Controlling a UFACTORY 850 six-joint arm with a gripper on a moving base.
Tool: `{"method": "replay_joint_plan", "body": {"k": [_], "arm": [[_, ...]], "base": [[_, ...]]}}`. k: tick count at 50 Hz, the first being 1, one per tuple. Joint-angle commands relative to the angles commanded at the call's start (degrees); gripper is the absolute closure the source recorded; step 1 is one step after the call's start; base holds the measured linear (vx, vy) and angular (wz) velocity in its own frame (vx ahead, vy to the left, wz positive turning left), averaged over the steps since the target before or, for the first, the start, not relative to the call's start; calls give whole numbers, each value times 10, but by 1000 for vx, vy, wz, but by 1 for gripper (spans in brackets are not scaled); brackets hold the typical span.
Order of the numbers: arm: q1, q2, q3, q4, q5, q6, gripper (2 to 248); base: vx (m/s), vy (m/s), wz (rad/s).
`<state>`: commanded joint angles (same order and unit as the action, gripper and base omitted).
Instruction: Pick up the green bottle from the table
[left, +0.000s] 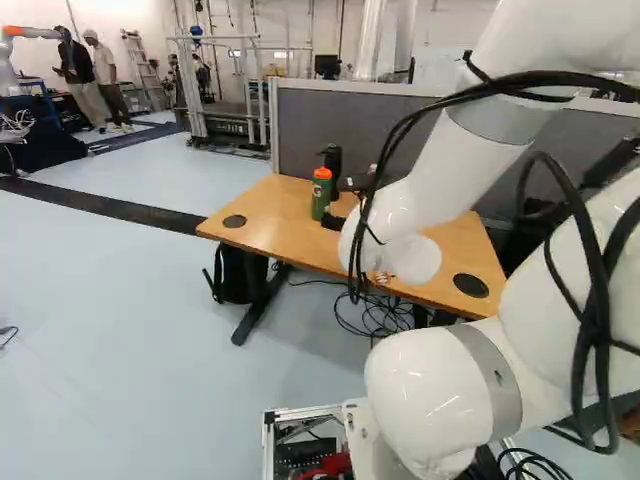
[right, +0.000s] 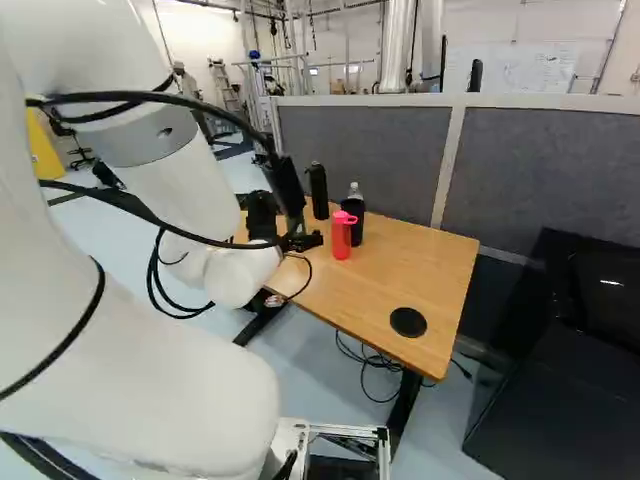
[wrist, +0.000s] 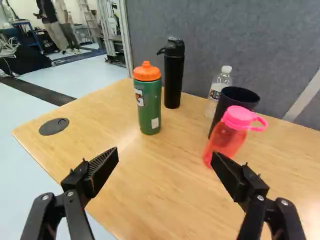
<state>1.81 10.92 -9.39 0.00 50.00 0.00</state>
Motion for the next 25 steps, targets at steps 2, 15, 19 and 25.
{"method": "replay_joint_plan", "body": {"k": [2, 15, 19, 25], "arm": [[2, -7, -6, 0, 0, 0, 3], [17, -51, -47, 0, 0, 0, 3], [21, -64, -59, 0, 0, 0, 3], [26, -83, -78, 0, 0, 0, 3]], "base": [[22, 19, 12], [0, 0, 0], [0, 0, 0], [0, 0, 0]]}}
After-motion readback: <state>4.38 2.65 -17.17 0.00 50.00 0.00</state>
